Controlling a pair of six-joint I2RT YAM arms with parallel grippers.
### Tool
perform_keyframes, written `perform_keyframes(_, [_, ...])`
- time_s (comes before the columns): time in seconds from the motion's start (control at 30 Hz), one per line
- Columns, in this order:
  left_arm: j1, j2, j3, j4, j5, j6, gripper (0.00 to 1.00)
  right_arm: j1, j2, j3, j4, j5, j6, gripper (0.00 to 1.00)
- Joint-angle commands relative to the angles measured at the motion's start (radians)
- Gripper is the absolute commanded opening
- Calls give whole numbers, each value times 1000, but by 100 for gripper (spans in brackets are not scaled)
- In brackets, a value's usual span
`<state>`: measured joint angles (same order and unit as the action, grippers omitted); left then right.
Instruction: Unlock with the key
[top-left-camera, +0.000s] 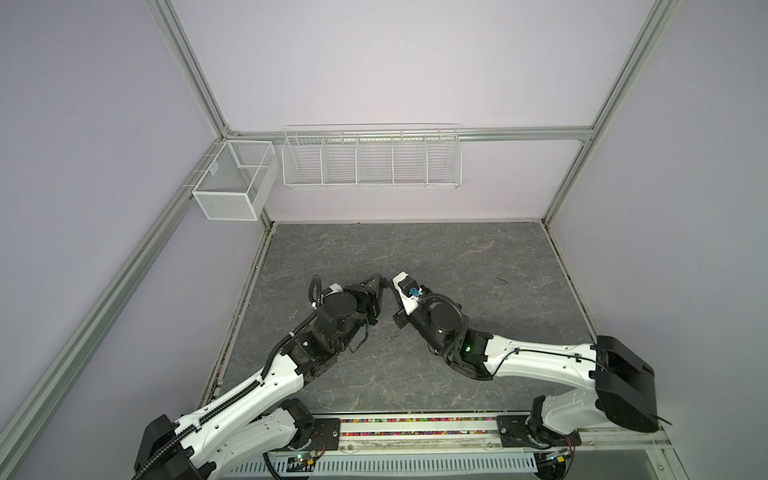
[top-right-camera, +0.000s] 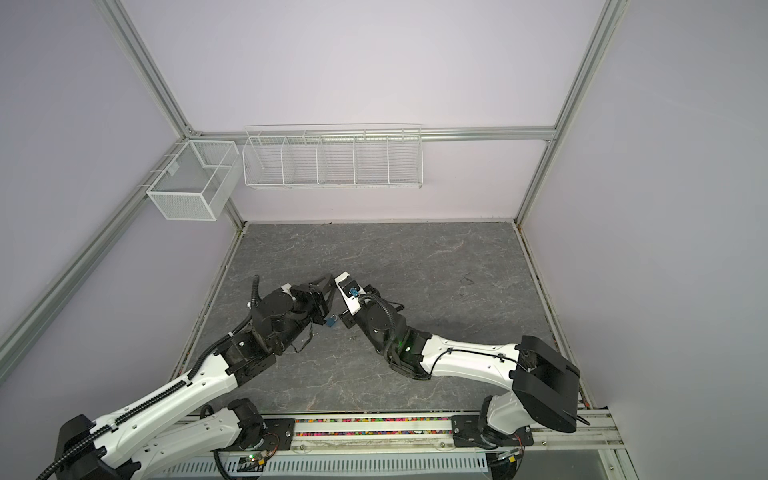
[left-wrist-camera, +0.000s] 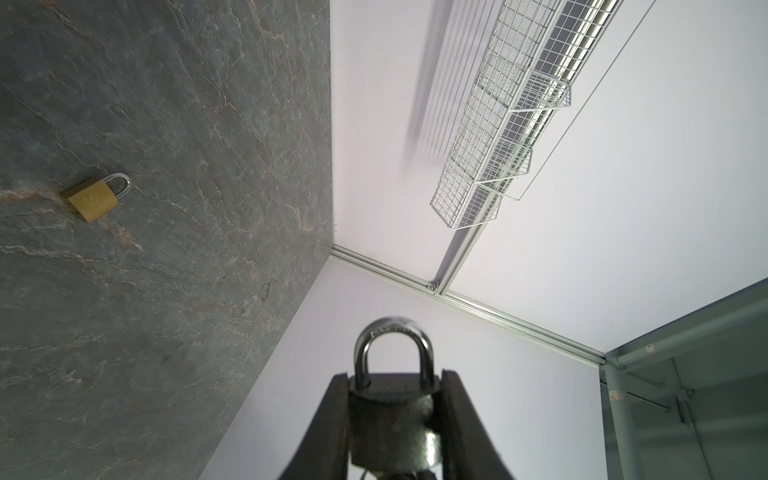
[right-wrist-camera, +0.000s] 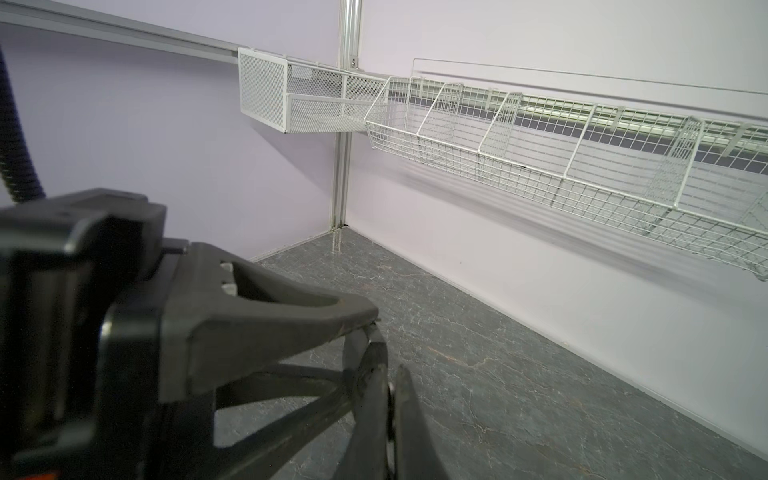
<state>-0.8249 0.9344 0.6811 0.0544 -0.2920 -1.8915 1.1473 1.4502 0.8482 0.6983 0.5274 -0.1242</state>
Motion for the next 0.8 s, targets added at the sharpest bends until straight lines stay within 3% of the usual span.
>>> perform_keyframes(0.0, [1,-19,0,25,-30,-11,0,10,-11,-15,8,4,22,7])
perform_keyframes(0.17, [4,-25,8,-22,-30,57,0,-24,-71,0,-157,-20,126,7])
perform_keyframes(0.4, [6,-33,12,-143,-13,255,0,-167,-109,82,-684,-111,548,7])
perform_keyframes(0.7, [-18,36,39,-305,67,531,0,-214,-119,55,-841,-128,755,6])
perform_keyframes(0.77, [-50,64,18,-257,73,558,0,-241,-128,37,-802,-174,794,6])
